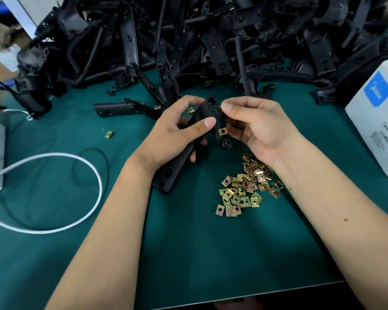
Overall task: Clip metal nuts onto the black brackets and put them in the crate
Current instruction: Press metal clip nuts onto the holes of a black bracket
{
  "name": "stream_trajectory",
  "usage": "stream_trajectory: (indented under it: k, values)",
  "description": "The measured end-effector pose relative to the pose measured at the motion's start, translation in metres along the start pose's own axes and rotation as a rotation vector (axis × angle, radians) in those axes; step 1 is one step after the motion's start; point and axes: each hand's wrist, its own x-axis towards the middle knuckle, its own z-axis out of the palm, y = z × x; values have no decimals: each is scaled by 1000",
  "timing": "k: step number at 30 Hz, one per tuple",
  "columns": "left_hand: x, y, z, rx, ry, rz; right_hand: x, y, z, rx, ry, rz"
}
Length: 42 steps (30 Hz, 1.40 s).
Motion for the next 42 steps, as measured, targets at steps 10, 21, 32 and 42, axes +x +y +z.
stream_trajectory:
  k: [10, 21, 32, 42]
  values:
    - [1, -2, 0, 18, 2, 7, 2, 1, 0, 0, 14, 10]
    - [5, -4, 4, 79, 47, 35, 2, 3, 2, -199, 50, -137]
    - [9, -9, 7, 17, 283, -24, 3, 1, -3, -529, -15, -202]
    - [8, -10, 2, -154, 263, 94, 4, 5, -2, -626, 6, -309]
